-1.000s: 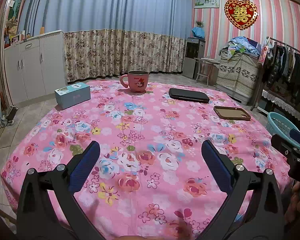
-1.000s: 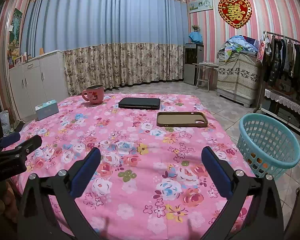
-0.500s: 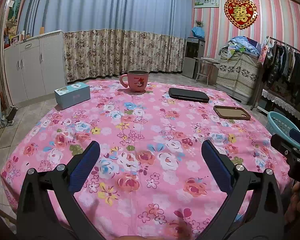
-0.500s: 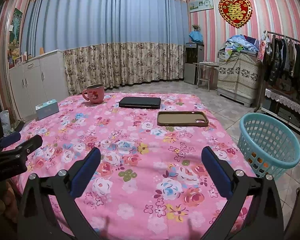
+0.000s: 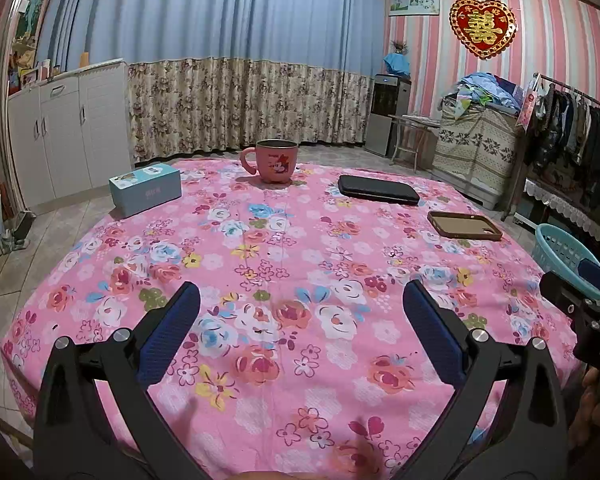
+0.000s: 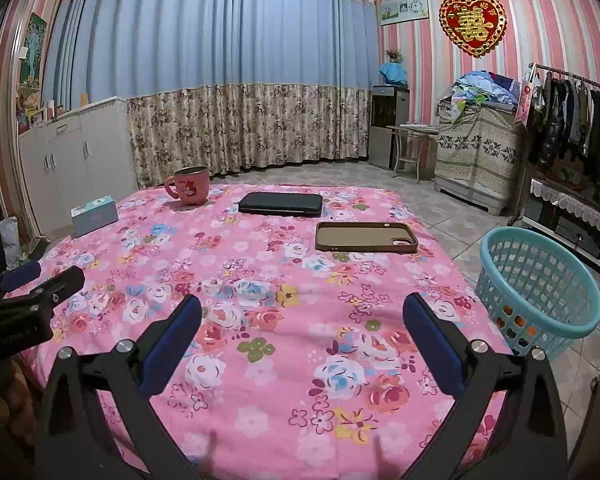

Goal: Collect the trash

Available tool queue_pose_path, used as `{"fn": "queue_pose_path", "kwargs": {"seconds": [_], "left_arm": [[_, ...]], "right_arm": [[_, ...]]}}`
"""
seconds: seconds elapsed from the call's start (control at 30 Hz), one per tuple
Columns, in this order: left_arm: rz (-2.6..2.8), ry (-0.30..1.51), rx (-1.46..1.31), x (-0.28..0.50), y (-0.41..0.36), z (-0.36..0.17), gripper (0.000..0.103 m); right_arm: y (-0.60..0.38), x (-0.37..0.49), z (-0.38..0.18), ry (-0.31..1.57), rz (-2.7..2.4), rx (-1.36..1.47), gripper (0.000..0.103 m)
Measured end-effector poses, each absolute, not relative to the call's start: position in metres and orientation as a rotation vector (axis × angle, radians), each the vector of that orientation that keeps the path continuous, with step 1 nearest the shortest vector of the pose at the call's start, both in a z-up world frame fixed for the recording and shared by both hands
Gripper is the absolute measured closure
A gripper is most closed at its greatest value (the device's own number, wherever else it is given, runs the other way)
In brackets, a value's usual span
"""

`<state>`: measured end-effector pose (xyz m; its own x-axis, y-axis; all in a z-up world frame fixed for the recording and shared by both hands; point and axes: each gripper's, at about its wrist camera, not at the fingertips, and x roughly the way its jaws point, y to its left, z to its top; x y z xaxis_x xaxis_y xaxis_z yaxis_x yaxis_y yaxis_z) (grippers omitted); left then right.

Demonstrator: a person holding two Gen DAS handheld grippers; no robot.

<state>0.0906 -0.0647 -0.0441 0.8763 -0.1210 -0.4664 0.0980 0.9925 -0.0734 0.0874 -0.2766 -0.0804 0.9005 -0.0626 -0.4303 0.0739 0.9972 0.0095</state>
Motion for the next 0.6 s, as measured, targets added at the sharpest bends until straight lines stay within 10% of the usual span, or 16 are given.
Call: {"fn": "queue_pose_path", "kwargs": {"seconds": [0.6], "left_arm": [[-0.116, 0.491, -0.047, 0.0912, -0.0647, -0.0452, 0.005]], "right_arm": [[-0.2740, 0.0883, -0.0805, 0.446, -0.068, 0.023, 0.005]]}}
